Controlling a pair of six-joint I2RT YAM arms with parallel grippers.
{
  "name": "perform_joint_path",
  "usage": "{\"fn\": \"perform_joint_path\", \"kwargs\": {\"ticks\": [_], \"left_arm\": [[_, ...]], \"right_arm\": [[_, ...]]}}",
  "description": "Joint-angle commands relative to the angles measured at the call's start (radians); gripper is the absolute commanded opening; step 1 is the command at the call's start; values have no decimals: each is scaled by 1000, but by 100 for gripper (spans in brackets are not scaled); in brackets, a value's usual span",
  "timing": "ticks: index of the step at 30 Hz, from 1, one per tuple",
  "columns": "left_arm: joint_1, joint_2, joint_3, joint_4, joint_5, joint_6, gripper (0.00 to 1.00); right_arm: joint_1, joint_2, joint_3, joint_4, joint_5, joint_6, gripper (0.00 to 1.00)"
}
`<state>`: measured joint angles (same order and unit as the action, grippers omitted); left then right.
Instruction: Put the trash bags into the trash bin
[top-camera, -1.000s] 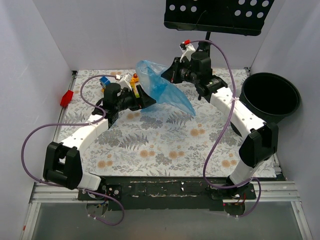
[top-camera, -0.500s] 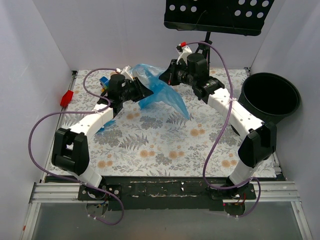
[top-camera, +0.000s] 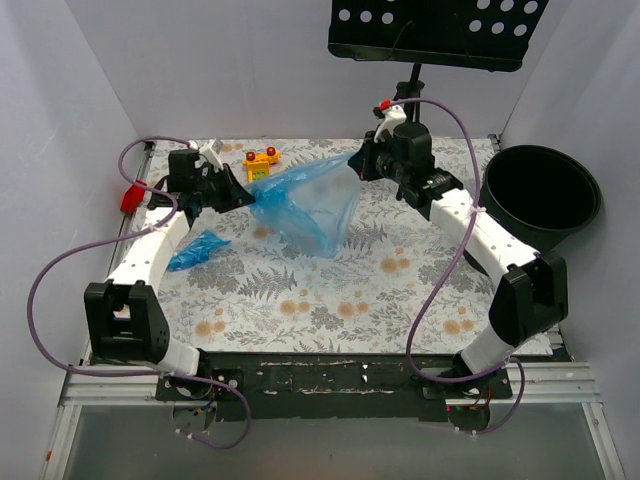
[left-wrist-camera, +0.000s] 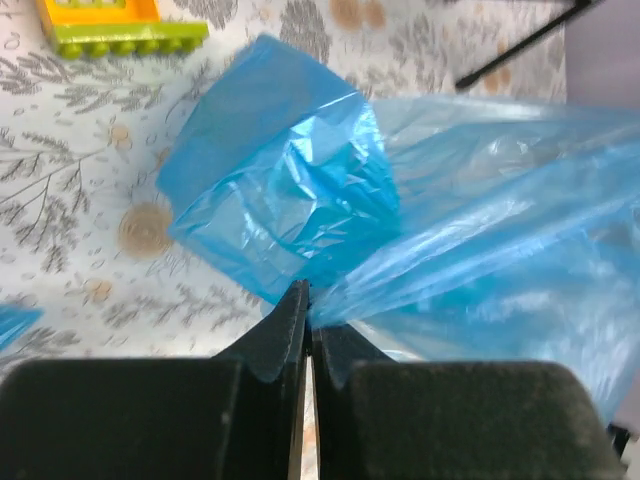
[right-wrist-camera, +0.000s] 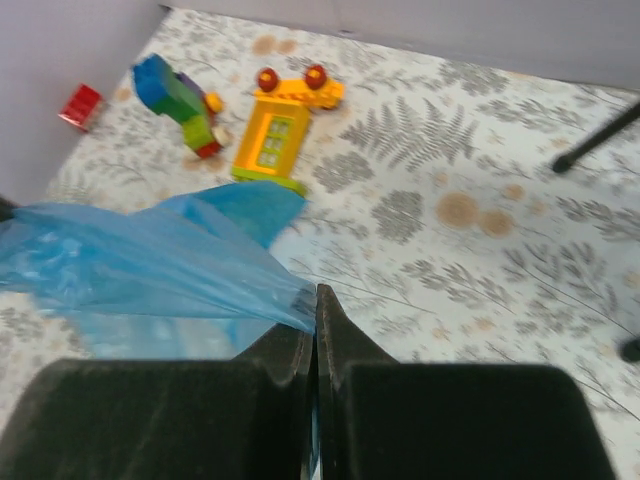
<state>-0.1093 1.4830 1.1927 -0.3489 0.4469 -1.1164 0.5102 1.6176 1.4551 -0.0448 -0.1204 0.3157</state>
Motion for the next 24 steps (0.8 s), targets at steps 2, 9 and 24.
{"fn": "perform_joint_path", "kwargs": {"ticks": [2,9,24], "left_arm": [[49,-144,-68,-281,274,338,0],[48,-100,-62,-570,63,596,0],[108,358,1292,-485,-54,376,0]], "right_arm": [[-56,-107,-128,46,74,-135,1],[-64,-148,-203,-4,128,-204,1],[25,406,960,-37,-146,-439,1]]}}
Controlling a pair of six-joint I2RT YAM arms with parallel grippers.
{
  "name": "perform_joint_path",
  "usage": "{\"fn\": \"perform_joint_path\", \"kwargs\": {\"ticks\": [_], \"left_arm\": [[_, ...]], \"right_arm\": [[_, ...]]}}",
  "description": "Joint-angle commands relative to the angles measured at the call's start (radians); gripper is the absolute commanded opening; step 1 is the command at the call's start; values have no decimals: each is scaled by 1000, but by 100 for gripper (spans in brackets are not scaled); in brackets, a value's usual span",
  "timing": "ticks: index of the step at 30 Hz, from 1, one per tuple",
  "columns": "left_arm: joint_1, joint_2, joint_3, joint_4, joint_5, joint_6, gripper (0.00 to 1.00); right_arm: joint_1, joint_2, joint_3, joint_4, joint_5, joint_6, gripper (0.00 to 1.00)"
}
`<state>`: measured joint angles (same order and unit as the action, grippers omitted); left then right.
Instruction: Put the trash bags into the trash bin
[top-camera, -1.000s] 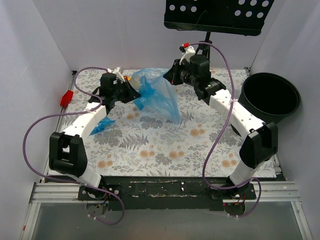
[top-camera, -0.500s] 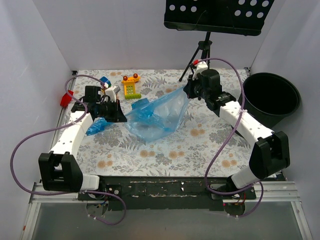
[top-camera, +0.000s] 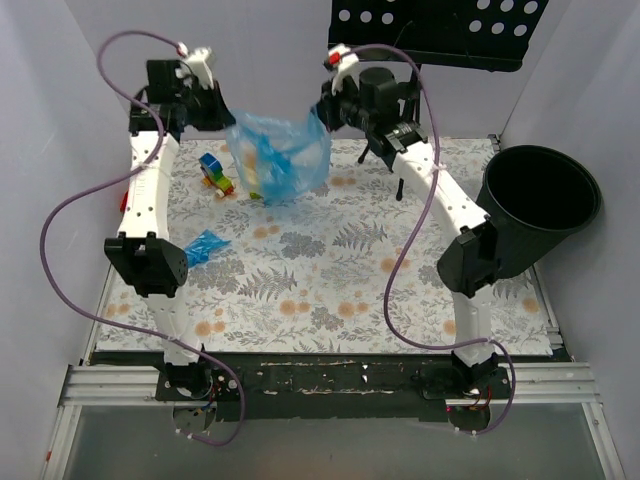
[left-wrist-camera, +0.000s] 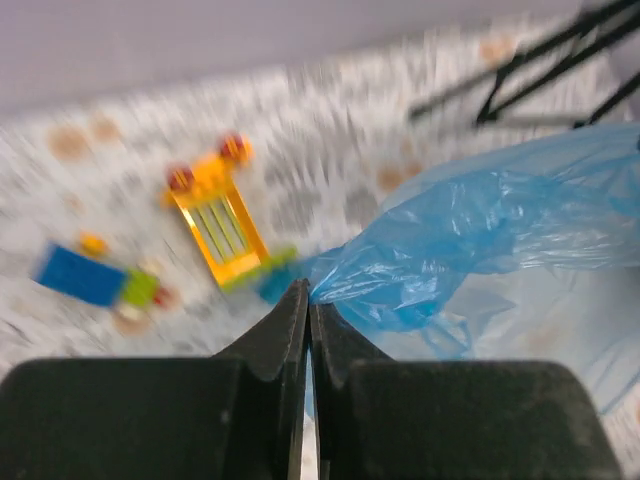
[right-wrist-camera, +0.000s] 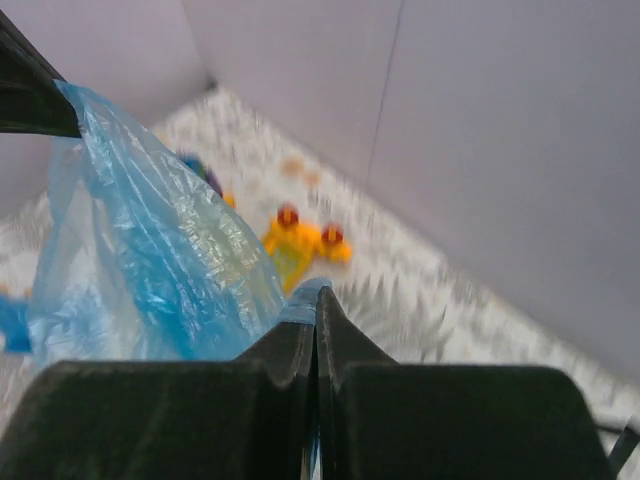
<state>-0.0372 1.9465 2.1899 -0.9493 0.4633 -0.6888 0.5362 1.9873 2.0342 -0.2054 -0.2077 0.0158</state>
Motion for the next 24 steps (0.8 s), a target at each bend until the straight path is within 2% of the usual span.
{"fn": "perform_joint_path", "kwargs": {"ticks": [1,2,4,5,6,7,8,9,10,11,12,13,14,15,16,17,19,20,21,24], "left_arm": [[36,-154,294,286,-81,-57,0],[36,-243,233,483,-92,-75,0],[34,-427,3,909,-48,-84,0],[4,-473,-42,1026,-23,7,0],[-80,-459,63,997,-20,96,0],[-186,-416,173,909,-47,308,0],[-235,-391,229,870,-66,415,0],[-262,-420,173,830,-17,504,0],[-280,-499,24,813,20,538,0],[-299,-608,-239,785,78,602,0],[-332,-701,-482,658,148,752,0],[-373,-790,-759,501,153,934,0],[-441,-837,-974,236,109,1153,0],[-502,-884,-1142,46,42,1264,0],[-568,-932,-1297,-6,-24,1232,0],[-625,-970,-1367,-47,-23,1170,0],[-673,-1056,-1398,-72,58,989,0],[-690,-1098,-1379,-74,108,912,0],[-696,-1129,-1351,-59,142,822,0],[-699,-1140,-1265,24,170,575,0]], "right_arm": [[-2,22,400,195,-56,-137,1],[-1,-22,362,365,-42,-128,1],[30,-143,218,708,20,-167,1],[62,-186,202,824,28,-239,1],[94,-199,233,868,10,-307,1],[126,-208,259,882,-4,-389,1],[158,-237,214,911,-15,-471,1],[174,-307,101,972,-36,-528,1],[180,-399,-116,978,-60,-590,1],[176,-489,-345,945,-59,-661,1],[160,-546,-616,848,-61,-722,1],[137,-586,-832,640,-121,-820,1],[125,-608,-962,349,-192,-882,1],[105,-642,-1073,70,-282,-969,1],[105,-701,-1173,-39,-326,-979,1],[110,-773,-1298,-136,-358,-981,1],[143,-943,-1355,-360,-476,-1010,1],[166,-1031,-1358,-402,-498,-960,1],[191,-1111,-1349,-414,-512,-908,1],[214,-1252,-1326,-287,-449,-749,1]]}}
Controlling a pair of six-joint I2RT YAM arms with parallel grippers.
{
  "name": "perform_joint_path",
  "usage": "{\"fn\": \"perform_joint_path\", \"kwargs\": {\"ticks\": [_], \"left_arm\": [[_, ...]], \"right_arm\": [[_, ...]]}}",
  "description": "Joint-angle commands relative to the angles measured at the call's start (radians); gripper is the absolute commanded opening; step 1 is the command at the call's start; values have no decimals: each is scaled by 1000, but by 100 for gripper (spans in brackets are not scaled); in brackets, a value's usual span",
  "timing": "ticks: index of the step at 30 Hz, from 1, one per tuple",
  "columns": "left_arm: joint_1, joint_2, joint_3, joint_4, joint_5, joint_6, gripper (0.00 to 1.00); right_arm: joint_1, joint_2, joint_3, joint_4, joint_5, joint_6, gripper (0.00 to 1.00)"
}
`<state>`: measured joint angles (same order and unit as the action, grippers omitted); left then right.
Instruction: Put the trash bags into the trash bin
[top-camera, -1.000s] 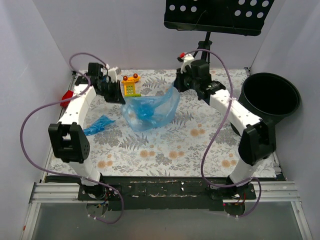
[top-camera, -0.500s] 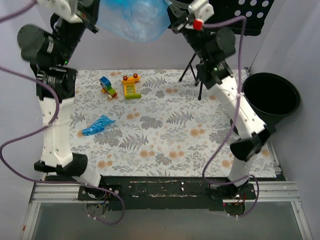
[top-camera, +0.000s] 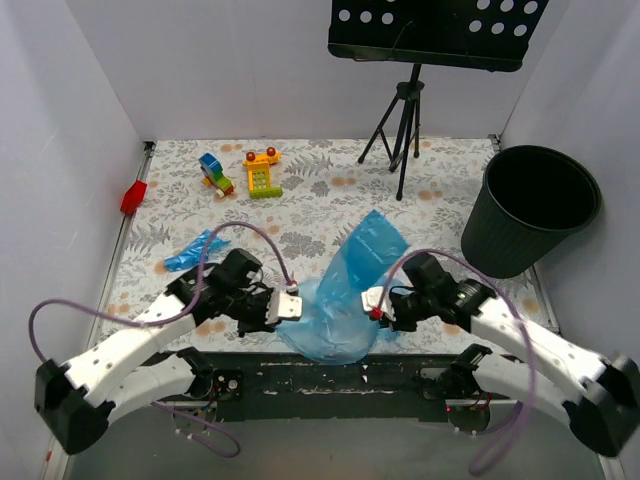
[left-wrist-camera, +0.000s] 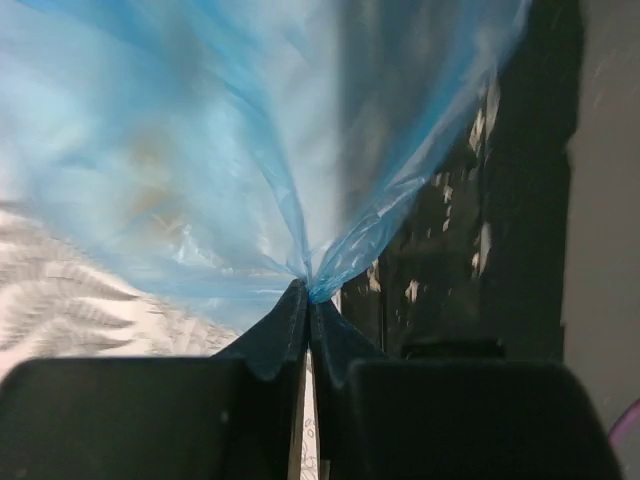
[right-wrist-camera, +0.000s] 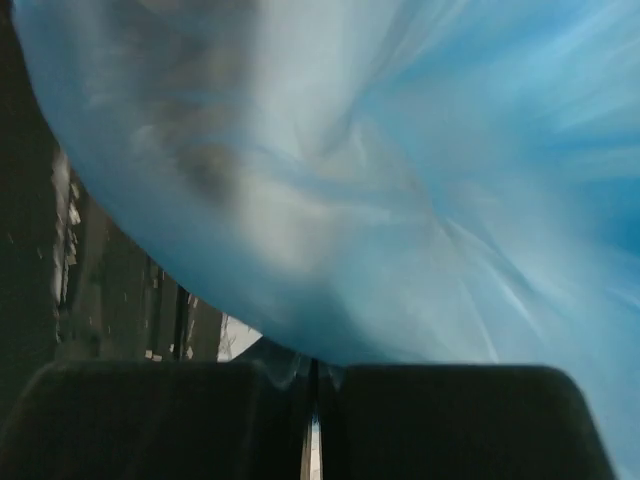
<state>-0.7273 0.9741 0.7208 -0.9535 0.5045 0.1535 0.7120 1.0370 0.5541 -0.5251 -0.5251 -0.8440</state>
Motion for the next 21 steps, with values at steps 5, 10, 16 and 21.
{"fn": "perform_joint_path", "kwargs": {"ticks": [5,10,16,21], "left_arm": [[-7,-147,206,99,10,-456,0],[25,-172,140,174,-418,-545,0],[341,-28,176,190,-640,-604,0],[809,278,504,239,-430,-719,0]], "right_arm": [[38,-226,257,190,47,348,1],[27,7,407,322,212,618,1],[9,364,718,468,509,658,1],[-45,711,1106,516,576,605,1]]}}
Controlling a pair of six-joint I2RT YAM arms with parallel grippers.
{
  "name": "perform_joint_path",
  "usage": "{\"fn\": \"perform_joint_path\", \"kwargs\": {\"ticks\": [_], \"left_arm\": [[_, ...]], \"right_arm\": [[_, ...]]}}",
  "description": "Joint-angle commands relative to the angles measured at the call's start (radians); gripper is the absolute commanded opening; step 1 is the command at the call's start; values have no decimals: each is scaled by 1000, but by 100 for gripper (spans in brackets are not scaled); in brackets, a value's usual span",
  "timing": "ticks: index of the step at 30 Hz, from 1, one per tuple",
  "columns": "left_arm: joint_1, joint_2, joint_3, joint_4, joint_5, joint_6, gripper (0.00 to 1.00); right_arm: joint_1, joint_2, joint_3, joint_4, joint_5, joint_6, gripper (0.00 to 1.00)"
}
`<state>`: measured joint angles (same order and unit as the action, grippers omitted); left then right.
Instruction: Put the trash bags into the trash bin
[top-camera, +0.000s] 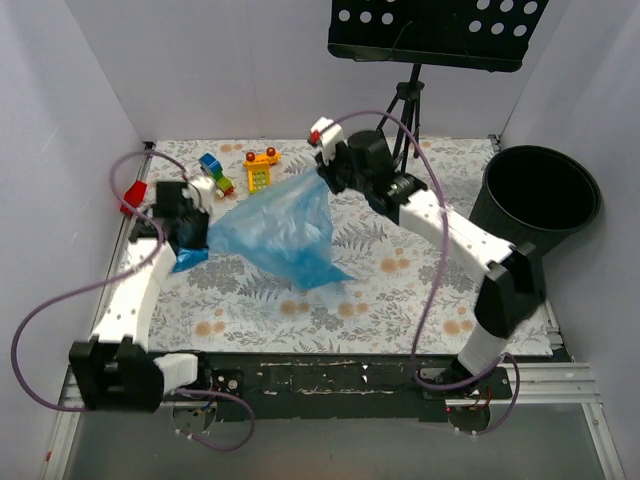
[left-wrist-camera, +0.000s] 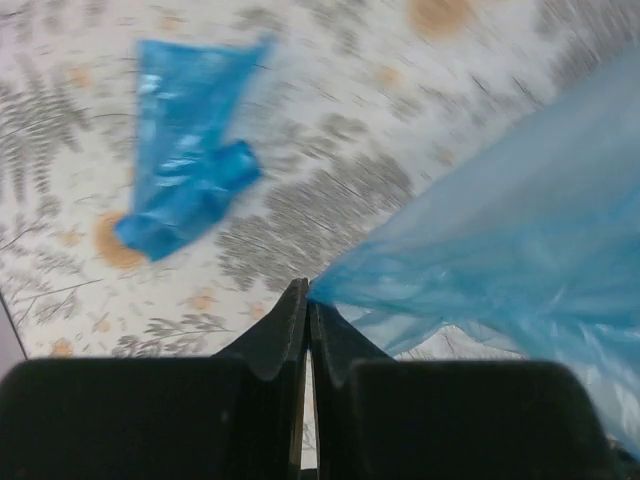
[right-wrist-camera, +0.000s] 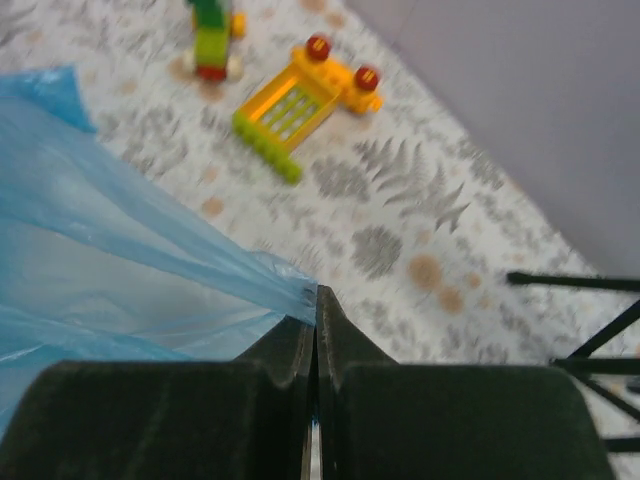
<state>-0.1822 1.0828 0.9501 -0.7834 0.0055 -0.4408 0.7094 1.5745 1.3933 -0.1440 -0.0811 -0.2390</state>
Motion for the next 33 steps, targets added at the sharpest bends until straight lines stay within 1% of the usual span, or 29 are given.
{"fn": "perform_joint_path", "kwargs": {"ticks": [1,2,4,5,6,7,9,10,11,12,13,14,15,16,17,18,19,20,21,22,23,24,25,26,27,30,31,32,33], "left_arm": [[303,239,396,69,127,-160,0],[332,293,549,72,189,-194,0],[348,405,854,85,278,-263,0],[348,443,1007,108,334,-291,0],[349,475,1129,151,397,-324,0],[348,492,1239,211,450,-354,0],[346,479,1338,394,551,-401,0],[345,451,1328,503,598,-409,0],[317,419,1298,559,599,-359,0],[255,378,1236,562,570,-255,0],[198,320,1123,558,535,-163,0],[128,233,917,558,544,-30,0],[62,145,671,532,583,102,0],[-1,43,456,444,653,254,0],[-78,-45,244,264,703,527,0],[-218,-117,117,-147,691,838,0],[-367,-194,5,-260,629,906,0],[-517,-292,-70,-194,572,740,0],[-584,-360,-100,-107,512,620,0],[-582,-391,-96,-93,511,610,0],[-580,-386,-74,-93,493,614,0],[-580,-358,-42,-100,479,611,0],[-580,-324,-4,-100,479,594,0],[-580,-296,34,-93,490,570,0],[-580,-270,56,-91,507,551,0],[-580,-224,73,-68,538,460,0],[-580,-210,73,-73,533,449,0],[-580,-195,76,-82,528,418,0],[-580,-184,85,-82,510,374,0]], "right_arm": [[-47,238,388,135,132,0,1],[-53,325,511,212,142,-46,1],[-59,447,837,248,144,-91,1],[-60,487,965,291,132,-111,1],[-60,508,1072,379,113,-141,1],[-59,498,1116,487,89,-181,1],[-38,414,1034,744,-12,-261,1],[-27,368,985,829,-55,-319,1],[2,316,922,871,-68,-386,1],[21,262,823,891,-57,-426,1],[24,181,685,912,-31,-439,1],[19,85,465,922,2,-453,1],[6,9,253,899,7,-480,1],[-5,-69,7,770,-44,-509,1],[-10,-132,-183,503,-162,-589,1],[-1,-157,-271,5,-295,-770,1],[21,-192,-356,-415,-400,-913,1],[33,-267,-446,-469,-451,-878,1],[45,-389,-536,-450,-492,-815,1],[56,-528,-609,-383,-523,-760,1],[67,-685,-666,-283,-513,-706,1],[90,-796,-733,-175,-467,-648,1],[108,-856,-763,-104,-412,-599,1],[117,-892,-764,-68,-361,-585,1],[119,-892,-742,-83,-326,-577,1],[119,-814,-624,-208,-270,-524,1],[119,-782,-579,-274,-264,-505,3],[119,-745,-521,-329,-255,-470,20],[117,-714,-463,-403,-247,-430,42]]}}
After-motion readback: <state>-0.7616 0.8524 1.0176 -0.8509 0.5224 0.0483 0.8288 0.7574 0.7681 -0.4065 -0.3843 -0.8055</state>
